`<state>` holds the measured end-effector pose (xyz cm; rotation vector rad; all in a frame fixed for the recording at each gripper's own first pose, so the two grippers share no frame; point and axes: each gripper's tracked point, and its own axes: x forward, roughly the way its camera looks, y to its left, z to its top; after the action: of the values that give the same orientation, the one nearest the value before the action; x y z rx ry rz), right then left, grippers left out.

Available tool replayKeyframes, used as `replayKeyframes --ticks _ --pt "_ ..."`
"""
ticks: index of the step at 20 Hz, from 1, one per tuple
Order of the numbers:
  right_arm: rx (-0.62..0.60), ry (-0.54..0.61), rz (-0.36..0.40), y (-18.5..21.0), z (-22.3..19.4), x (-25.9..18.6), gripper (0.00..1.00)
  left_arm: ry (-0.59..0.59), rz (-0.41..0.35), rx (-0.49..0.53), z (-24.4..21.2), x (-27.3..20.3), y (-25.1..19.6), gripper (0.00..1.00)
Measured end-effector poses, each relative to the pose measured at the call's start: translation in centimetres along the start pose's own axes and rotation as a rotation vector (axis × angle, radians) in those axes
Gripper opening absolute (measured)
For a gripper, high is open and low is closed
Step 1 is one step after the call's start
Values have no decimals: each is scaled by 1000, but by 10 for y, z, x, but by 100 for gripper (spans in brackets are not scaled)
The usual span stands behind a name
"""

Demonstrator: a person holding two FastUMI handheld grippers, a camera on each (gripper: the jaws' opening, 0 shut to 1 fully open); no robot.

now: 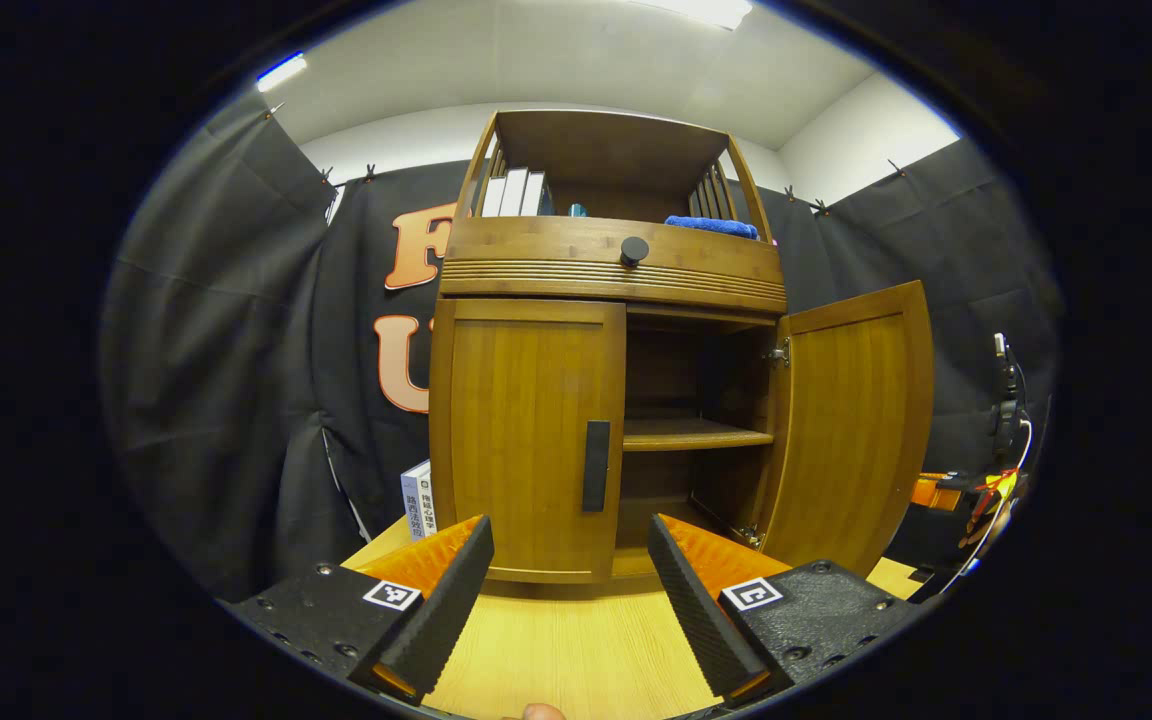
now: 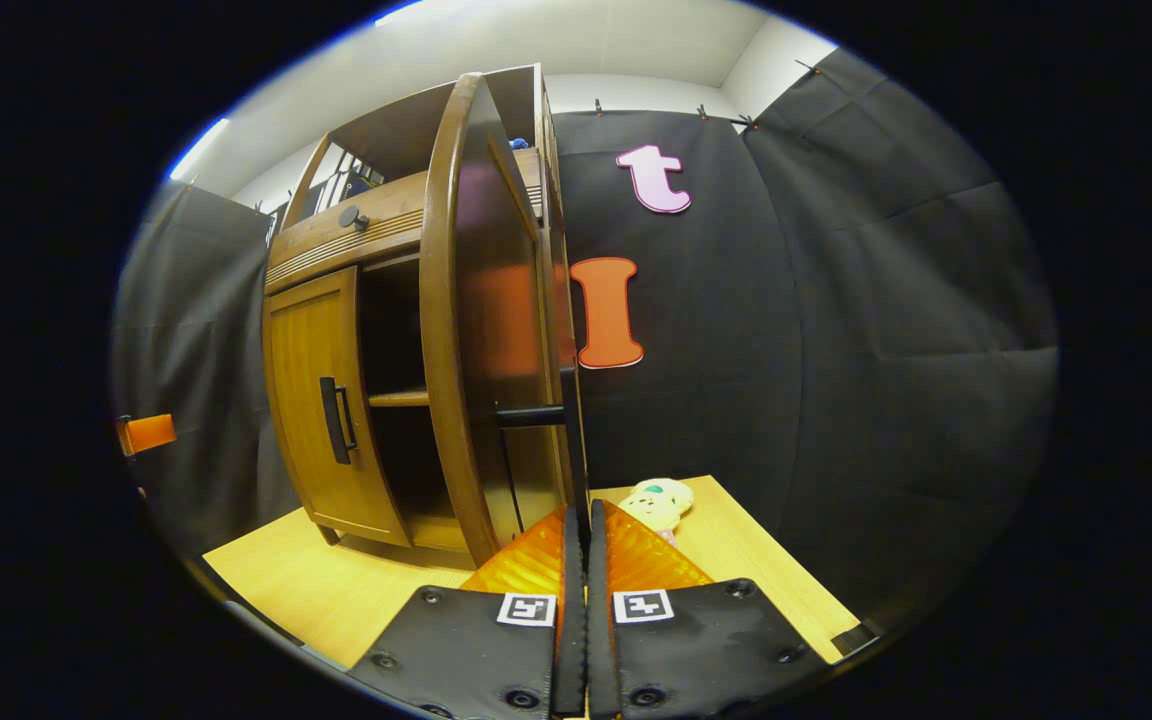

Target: Open the right door of the double-door shoe cabinet with the right hand, and open the left door with the left hand.

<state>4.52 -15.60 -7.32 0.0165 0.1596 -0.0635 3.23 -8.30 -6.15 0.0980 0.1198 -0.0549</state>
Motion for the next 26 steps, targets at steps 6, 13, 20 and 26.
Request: replayKeyframes --ticks 6,13,20,26 --pt "7 -4 14 -12 -2 -4 8 3 1 -3 -5 37 -16 95" --pt "38 -36 -49 -31 1 -24 15 27 -57 13 -20 90 -45 92" --pt "28 -58 -124 -50 7 -32 63 50 -73 22 -34 134 -53 92" --pt "41 -86 -173 -58 17 -34 99 67 -68 16 -46 173 -47 92"
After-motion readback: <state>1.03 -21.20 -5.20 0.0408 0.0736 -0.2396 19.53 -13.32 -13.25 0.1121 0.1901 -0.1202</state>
